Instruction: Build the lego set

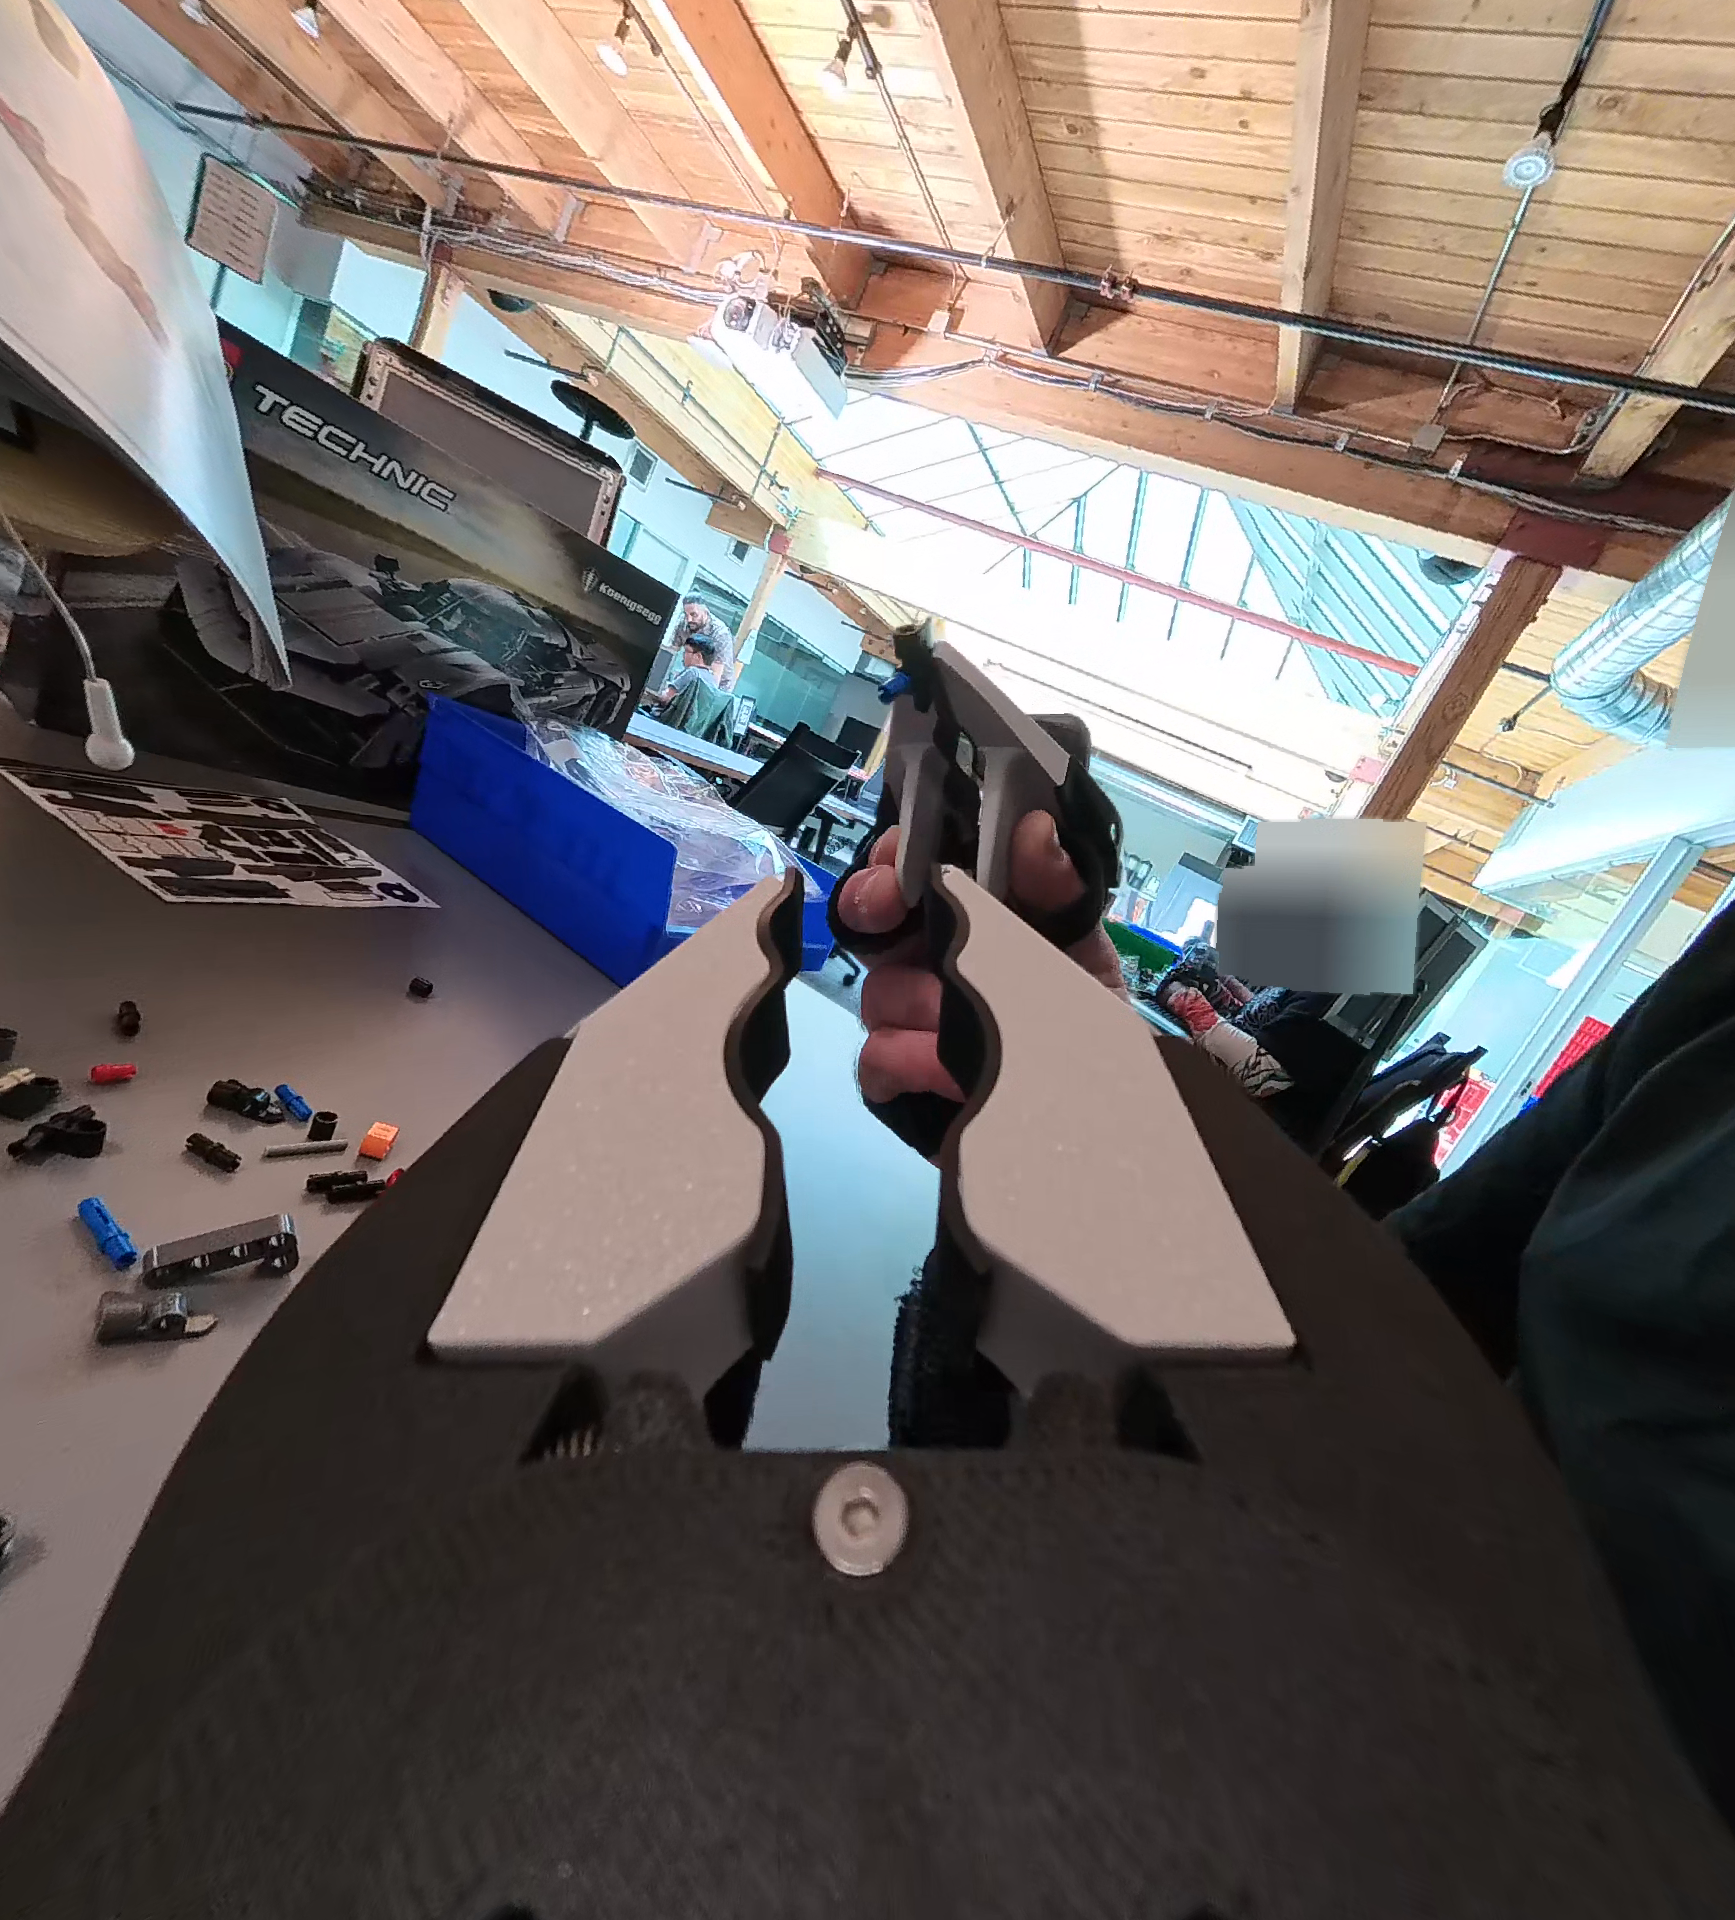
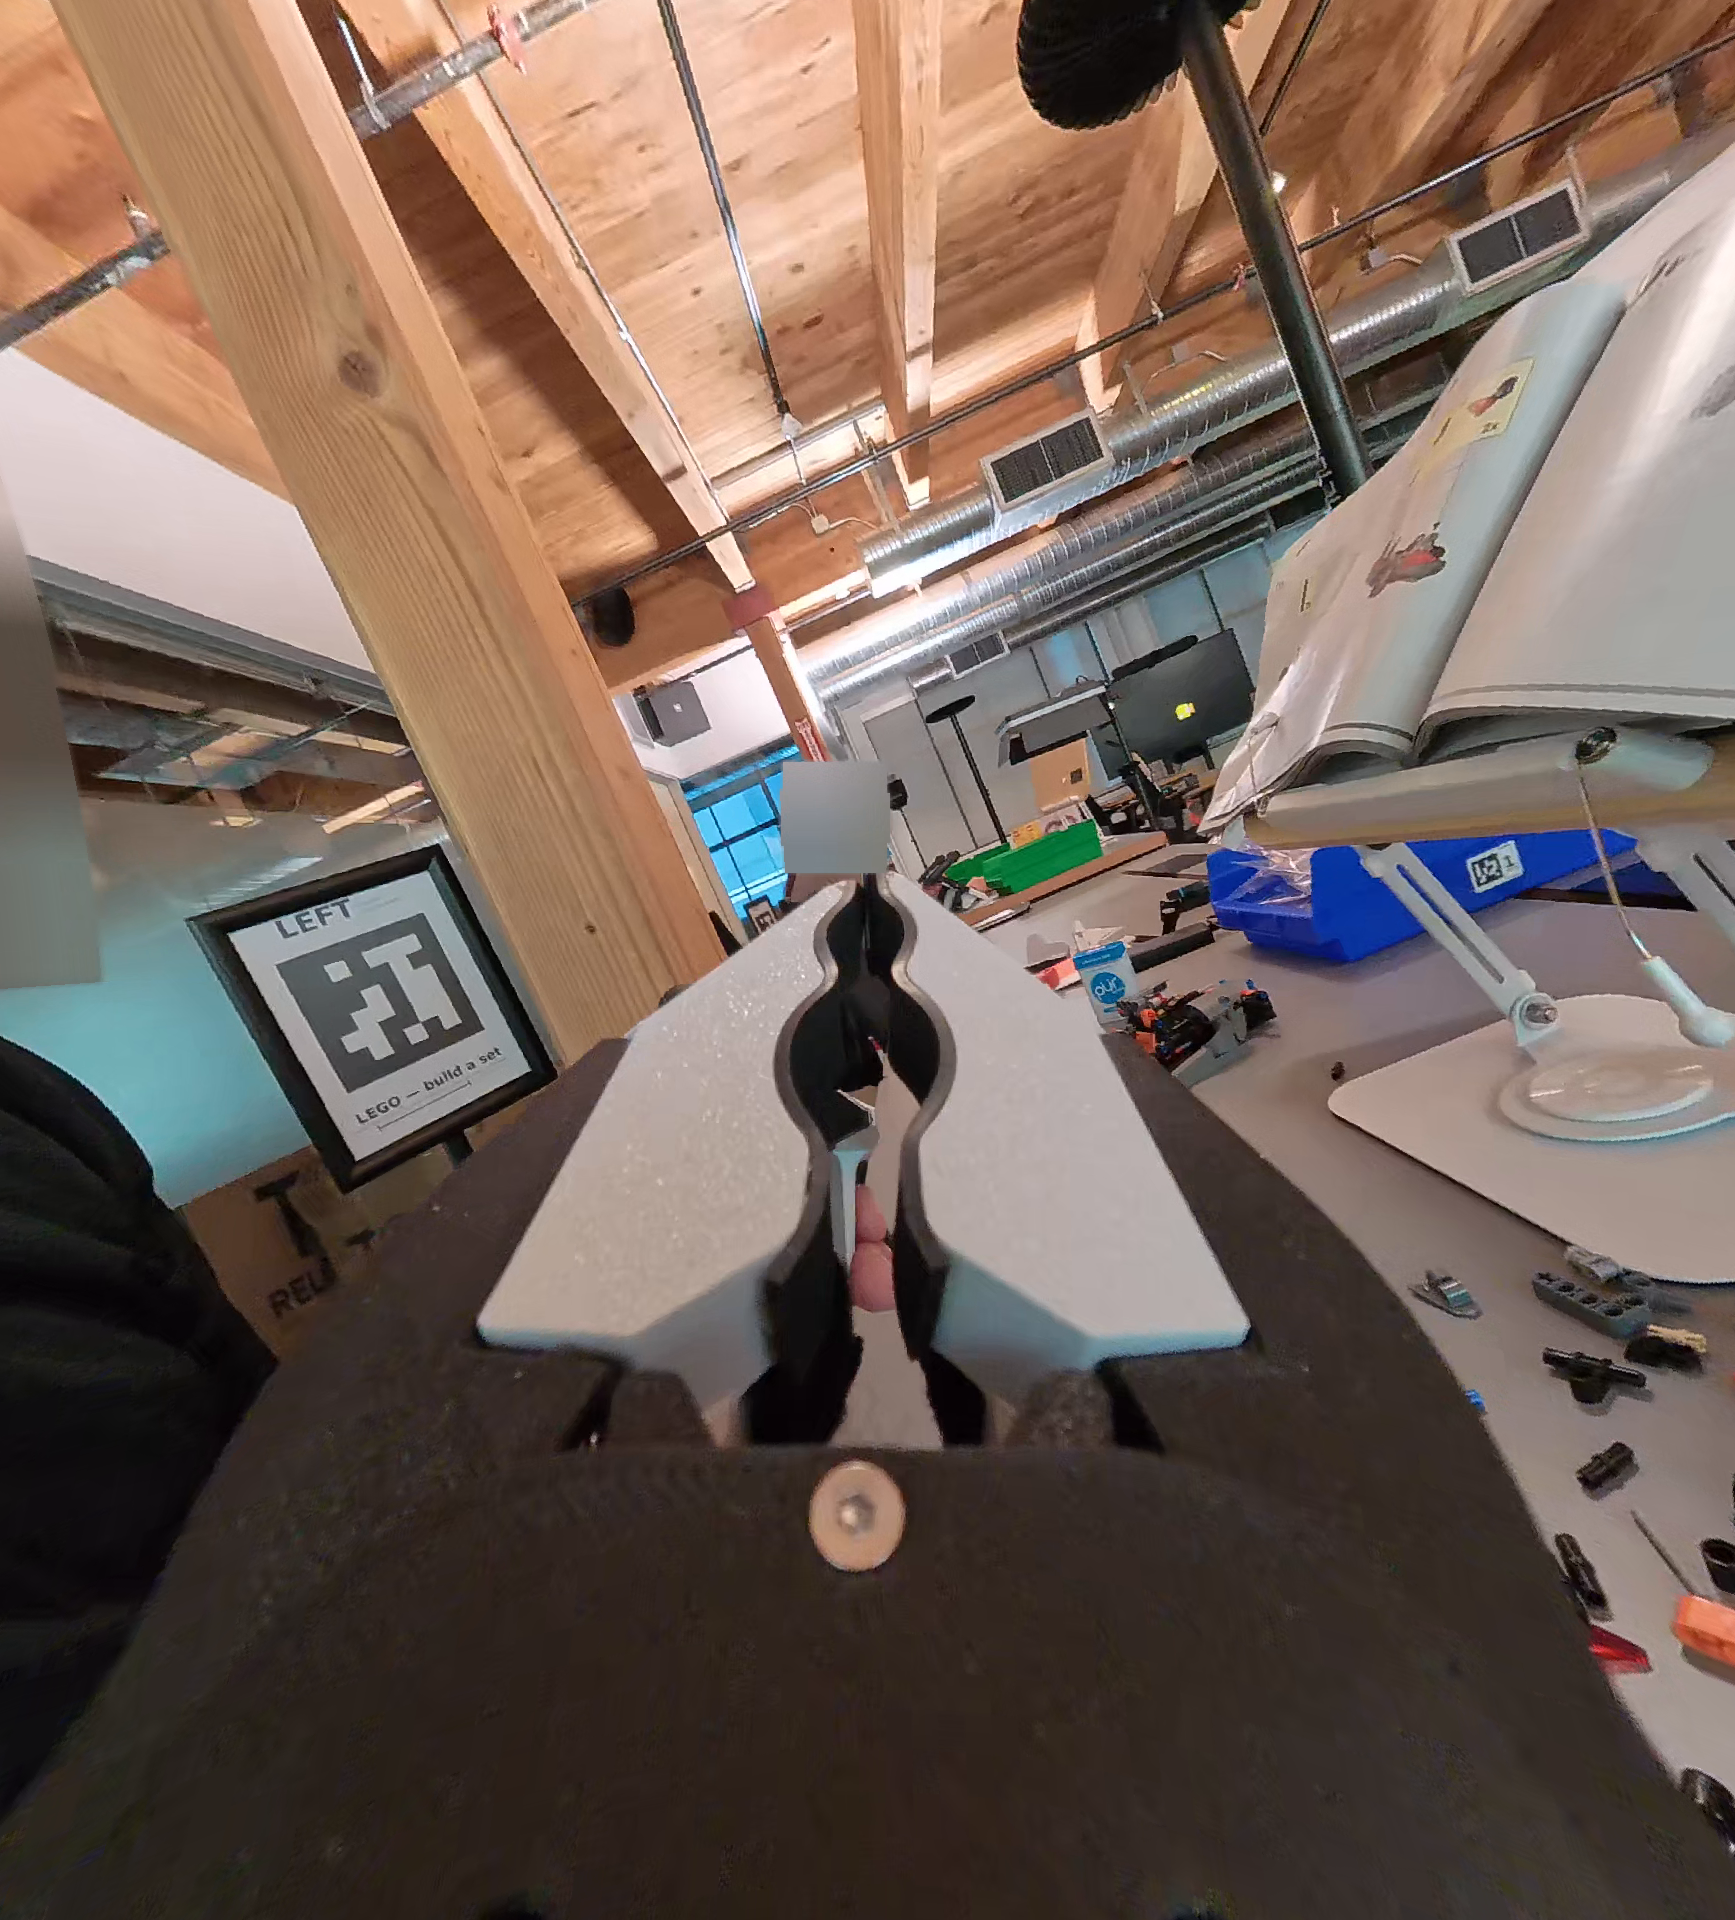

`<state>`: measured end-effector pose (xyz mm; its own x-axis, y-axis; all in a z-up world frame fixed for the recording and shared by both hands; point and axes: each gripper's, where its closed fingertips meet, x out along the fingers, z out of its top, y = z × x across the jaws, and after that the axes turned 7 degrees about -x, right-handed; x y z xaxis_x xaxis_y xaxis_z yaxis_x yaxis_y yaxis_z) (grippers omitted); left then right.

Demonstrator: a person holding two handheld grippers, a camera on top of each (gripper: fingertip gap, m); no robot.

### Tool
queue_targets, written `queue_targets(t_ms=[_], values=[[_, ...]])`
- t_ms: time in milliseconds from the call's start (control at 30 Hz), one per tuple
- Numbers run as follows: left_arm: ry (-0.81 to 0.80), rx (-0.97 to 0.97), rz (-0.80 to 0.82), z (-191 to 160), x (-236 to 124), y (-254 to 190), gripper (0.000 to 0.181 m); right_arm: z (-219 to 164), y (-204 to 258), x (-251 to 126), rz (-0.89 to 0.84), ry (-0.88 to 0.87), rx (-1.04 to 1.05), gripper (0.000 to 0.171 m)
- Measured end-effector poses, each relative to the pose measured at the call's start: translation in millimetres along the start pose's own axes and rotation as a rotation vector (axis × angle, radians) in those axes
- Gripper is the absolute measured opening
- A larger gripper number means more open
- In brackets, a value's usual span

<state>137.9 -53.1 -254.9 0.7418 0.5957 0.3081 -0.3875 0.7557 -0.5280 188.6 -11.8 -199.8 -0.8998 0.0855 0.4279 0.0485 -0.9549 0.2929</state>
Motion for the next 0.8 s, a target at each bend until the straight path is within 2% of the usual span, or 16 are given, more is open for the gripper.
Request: queue_targets(t_ms=[800], values=[[0.016, 0.032, 0.022, -4, 4, -2, 0.020, 24, -2, -2, 0.170, -0.187, 0.249, 0.000]])
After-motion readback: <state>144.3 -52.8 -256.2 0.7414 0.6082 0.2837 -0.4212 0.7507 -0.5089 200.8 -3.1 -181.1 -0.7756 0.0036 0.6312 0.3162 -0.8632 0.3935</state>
